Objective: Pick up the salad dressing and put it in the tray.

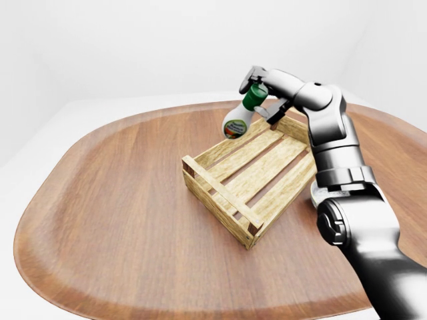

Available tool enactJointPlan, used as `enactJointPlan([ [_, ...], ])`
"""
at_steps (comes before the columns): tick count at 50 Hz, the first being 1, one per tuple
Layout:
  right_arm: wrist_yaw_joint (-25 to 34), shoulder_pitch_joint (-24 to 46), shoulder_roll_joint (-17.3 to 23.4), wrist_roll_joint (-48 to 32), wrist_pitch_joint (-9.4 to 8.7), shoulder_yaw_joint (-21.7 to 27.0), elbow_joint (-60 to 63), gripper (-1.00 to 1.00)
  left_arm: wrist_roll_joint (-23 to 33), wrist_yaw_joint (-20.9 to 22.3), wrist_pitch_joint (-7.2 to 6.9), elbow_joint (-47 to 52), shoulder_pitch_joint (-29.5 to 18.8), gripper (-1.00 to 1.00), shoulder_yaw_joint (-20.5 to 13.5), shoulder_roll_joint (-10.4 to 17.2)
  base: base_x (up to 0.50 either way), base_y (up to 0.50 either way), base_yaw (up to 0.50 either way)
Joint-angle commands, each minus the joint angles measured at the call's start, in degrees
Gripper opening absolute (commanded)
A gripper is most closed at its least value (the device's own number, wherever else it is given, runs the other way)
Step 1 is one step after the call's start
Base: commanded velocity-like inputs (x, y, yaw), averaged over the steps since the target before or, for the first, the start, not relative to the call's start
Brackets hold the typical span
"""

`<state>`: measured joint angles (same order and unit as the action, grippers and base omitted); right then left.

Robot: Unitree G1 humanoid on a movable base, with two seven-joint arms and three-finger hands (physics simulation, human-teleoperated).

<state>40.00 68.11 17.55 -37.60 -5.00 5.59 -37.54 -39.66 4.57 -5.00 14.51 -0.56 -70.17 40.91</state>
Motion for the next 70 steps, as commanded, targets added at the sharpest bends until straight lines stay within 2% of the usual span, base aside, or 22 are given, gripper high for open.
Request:
enactJointPlan([
  [1, 0.00, 11.10, 4.35, 18.97, 0.00, 2.68, -27.32, -1.00, 0.19, 0.16, 0.00, -0.04, -0.02, 1.00, 0.21, -0.18, 0.00, 0.00, 0.00],
  [8, -3.16, 11.26, 4.76, 20.54, 0.00, 0.42, -32.55, -1.00, 0.36, 0.16, 0.00, 0.18, 0.06, 1.00, 0.34, -0.50, 0.00, 0.00, 0.00],
  [17, -1.51, 11.11, 4.30, 12.95, 0.00, -3.81, -34.66, -1.00, 0.36, 0.19, 0.00, 0.37, 0.08, 1.00, 0.23, -0.54, 0.00, 0.00, 0.00],
  [32, 0.00, 9.82, 3.66, 4.57, 0.00, -4.90, -35.45, -1.00, 0.61, 0.35, 0.00, -0.38, 0.06, 1.00, 0.38, -0.52, 0.00, 0.00, 0.00],
  [37, -3.15, 9.96, 3.73, 1.83, 0.00, -4.66, -35.54, -1.00, 0.57, 0.28, 0.00, -0.12, 0.10, 1.00, 0.54, -0.70, 0.00, 0.00, 0.00],
  [43, -5.76, 9.34, 2.91, -3.41, 0.00, -6.43, -35.98, -1.00, 0.60, 0.28, 0.00, -0.17, 0.08, 1.00, 0.58, -0.71, 0.00, 0.00, 0.00],
  [49, -6.70, 7.48, 2.30, -12.34, 0.00, -10.07, -36.61, -1.00, 0.72, 0.42, 0.00, -0.43, 0.13, 1.00, 0.58, -0.75, 0.00, 0.00, 0.00],
  [58, -8.65, 5.15, 0.94, -16.13, 0.00, -7.95, -36.82, -1.00, 0.79, 0.54, 0.00, -0.36, 0.24, 1.00, 0.51, -0.85, 0.00, 0.00, 0.00],
  [60, -9.13, 4.10, 1.04, -18.90, 0.00, -9.47, -37.07, -1.00, 0.93, 0.64, 0.00, -0.42, 0.27, 1.00, 0.68, -1.02, 0.00, 0.00, 0.00],
  [70, -12.23, -0.96, 0.72, -18.20, 0.00, -7.14, -37.37, -1.00, 0.90, 0.67, 0.00, -0.54, 0.27, 1.00, 0.55, -0.93, 0.00, 0.00, 0.00],
])
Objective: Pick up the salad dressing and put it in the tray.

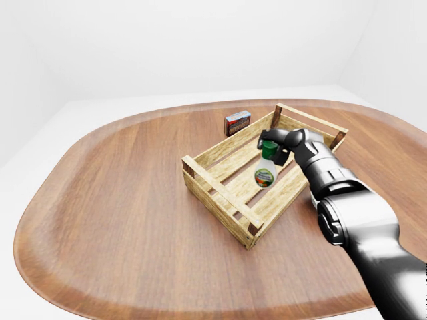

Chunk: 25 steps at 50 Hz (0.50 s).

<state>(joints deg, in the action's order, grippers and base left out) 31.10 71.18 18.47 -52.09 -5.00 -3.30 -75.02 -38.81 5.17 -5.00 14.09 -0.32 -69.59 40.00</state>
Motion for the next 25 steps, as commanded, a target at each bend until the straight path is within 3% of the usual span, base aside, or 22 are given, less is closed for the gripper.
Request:
enactJointPlan([
  [1, -3.70, -4.28, -0.03, -3.59, 0.00, 1.89, 0.16, -1.00, 0.08, 0.07, 0.00, -0.11, 0.03, 1.00, -0.01, -0.03, 0.00, 0.00, 0.00],
  [13, -8.89, -7.59, 5.40, -1.28, 0.00, 3.78, 2.82, -1.00, -0.08, -0.07, 0.00, 0.17, 0.02, 1.00, -0.15, 0.09, 0.00, 0.00, 0.00],
  [25, -9.37, -9.73, 6.56, 0.03, 0.00, 3.83, 4.21, -1.00, 0.05, 0.10, 0.00, -0.22, -0.07, 1.00, -0.04, 0.08, 0.00, 0.00, 0.00],
])
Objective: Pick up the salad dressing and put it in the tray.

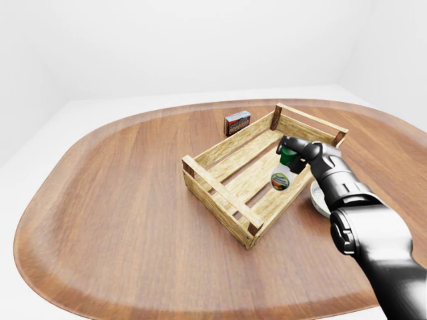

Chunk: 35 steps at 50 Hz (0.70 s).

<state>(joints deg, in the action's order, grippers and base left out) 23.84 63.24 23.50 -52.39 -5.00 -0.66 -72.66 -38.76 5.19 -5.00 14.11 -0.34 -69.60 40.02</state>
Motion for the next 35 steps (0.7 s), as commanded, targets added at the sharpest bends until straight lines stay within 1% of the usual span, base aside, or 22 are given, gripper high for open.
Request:
enactJointPlan([
  [1, -2.31, -1.89, 1.47, 0.43, 0.00, 1.22, 1.81, -1.00, -0.02, 0.07, 0.00, -0.27, -0.05, 1.00, -0.01, 0.05, 0.00, 0.00, 0.00],
  [14, -4.25, -2.79, 0.62, 1.90, 0.00, 1.17, 0.50, -1.00, -0.03, 0.18, 0.00, -0.60, -0.01, 1.00, 0.17, 0.07, 0.00, 0.00, 0.00],
  [25, -3.71, -3.52, 0.84, 2.23, 0.00, 1.01, 0.80, -1.00, -0.04, 0.13, 0.00, -0.48, 0.02, 1.00, 0.27, -0.04, 0.00, 0.00, 0.00],
  [26, -6.34, -3.58, 0.85, 1.73, 0.00, 0.87, 0.86, -1.00, -0.03, 0.12, 0.00, -0.40, 0.03, 1.00, 0.28, -0.05, 0.00, 0.00, 0.00],
  [27, -3.04, -3.30, 0.74, 1.70, 0.00, 0.41, 0.19, 1.00, -0.05, 0.10, 0.00, -0.31, 0.04, 1.00, 0.30, -0.07, 0.00, 0.00, 0.00],
  [28, -3.72, -3.48, 0.56, 1.84, 0.00, 0.66, 0.51, 1.00, -0.01, 0.08, 0.00, -0.28, 0.03, 1.00, 0.31, -0.08, 0.00, 0.00, 0.00],
  [35, -3.34, -3.92, 0.31, 1.58, 0.00, 0.58, 0.24, 1.00, -0.06, 0.08, 0.00, -0.25, 0.01, 1.00, 0.12, 0.03, 0.00, 0.00, 0.00],
])
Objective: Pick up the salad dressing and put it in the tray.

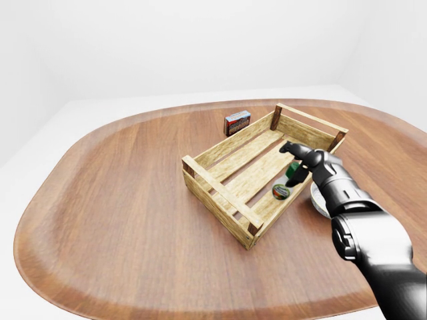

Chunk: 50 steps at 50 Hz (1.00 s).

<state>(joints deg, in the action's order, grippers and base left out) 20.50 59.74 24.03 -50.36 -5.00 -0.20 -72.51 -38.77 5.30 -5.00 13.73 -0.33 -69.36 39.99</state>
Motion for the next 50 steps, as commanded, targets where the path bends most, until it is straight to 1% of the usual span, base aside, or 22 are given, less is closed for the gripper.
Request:
enactJointPlan([
  [1, 0.03, -0.47, -0.25, -0.42, 0.00, 0.15, 0.11, 1.00, -0.06, -0.05, 0.00, 0.11, -0.01, 1.00, -0.13, 0.05, 0.00, 0.00, 0.00],
  [12, 0.60, -1.71, -0.72, -0.17, 0.00, -0.04, 0.41, 1.00, 0.02, 0.05, 0.00, 0.26, 0.08, 1.00, -0.09, -0.14, 0.00, 0.00, 0.00],
  [17, 3.93, 0.39, 0.19, -1.84, 0.00, -0.95, 1.88, 1.00, -0.12, 0.06, 0.00, 0.40, 0.04, 1.00, -0.17, -0.06, 0.00, 0.00, 0.00],
  [24, 13.90, 9.63, 3.89, -9.51, 0.00, -2.81, 6.31, 1.00, -0.14, 0.16, 0.00, 0.39, 0.01, 1.00, -0.06, -0.13, 0.00, 0.00, 0.00],
  [27, 19.27, 13.27, 6.07, -13.95, 0.00, -3.13, 8.20, 1.00, -0.20, 0.10, 0.00, 0.45, 0.01, 1.00, -0.12, -0.10, 0.00, 0.00, 0.00],
  [28, 19.50, 14.06, 6.67, -15.29, 0.00, -3.00, 8.78, 1.00, -0.21, 0.09, 0.00, 0.43, 0.01, 1.00, -0.12, -0.11, 0.00, 0.00, 0.00],
  [29, 19.50, 16.25, 8.51, -17.81, 0.00, -3.66, 9.86, 1.00, -0.29, 0.06, 0.00, 0.50, 0.00, 1.00, -0.20, -0.08, 0.00, 0.00, 0.00],
  [32, 19.50, 20.02, 11.23, -22.77, 0.00, -2.71, 11.94, 1.00, -0.40, -0.03, 0.00, 0.54, -0.03, 1.00, -0.19, -0.02, 0.00, 0.00, 0.00],
  [33, 19.50, 23.16, 13.43, -25.25, 0.00, -2.93, 12.51, 1.00, -0.53, -0.18, 0.00, 0.74, -0.08, 1.00, -0.22, 0.05, 0.00, 0.00, 0.00],
  [37, 19.50, 30.63, 17.25, -31.66, 0.00, -1.38, 12.61, 1.00, -0.83, -0.30, 0.00, 1.18, -0.06, 1.00, -0.30, 0.01, 0.00, 0.00, 0.00],
  [39, 19.50, 33.35, 18.42, -33.96, 0.00, -0.45, 12.51, 1.00, -0.85, -0.30, 0.00, 1.21, -0.06, 1.00, -0.25, -0.04, 0.00, 0.00, 0.00],
  [41, 19.50, 36.25, 20.53, -36.45, 0.00, 0.03, 13.11, 1.00, -0.88, -0.30, 0.00, 1.36, -0.06, 1.00, -0.12, -0.15, 0.00, 0.00, 0.00],
  [43, 19.50, 37.06, 21.71, -38.07, 0.00, 1.08, 14.25, 1.00, -0.86, -0.30, 0.00, 1.36, -0.04, 1.00, -0.06, -0.21, 0.00, 0.00, 0.00],
  [46, 19.50, 35.88, 22.82, -39.29, 0.00, 2.62, 17.35, 1.00, -0.83, -0.21, 0.00, 1.28, -0.01, 1.00, -0.06, -0.26, 0.00, 0.00, 0.00],
  [50, 19.50, 31.03, 22.51, -38.14, 0.00, 6.00, 25.40, 1.00, -0.86, -0.26, 0.00, 1.65, -0.01, 1.00, 0.09, -0.35, 0.00, 0.00, 0.00],
])
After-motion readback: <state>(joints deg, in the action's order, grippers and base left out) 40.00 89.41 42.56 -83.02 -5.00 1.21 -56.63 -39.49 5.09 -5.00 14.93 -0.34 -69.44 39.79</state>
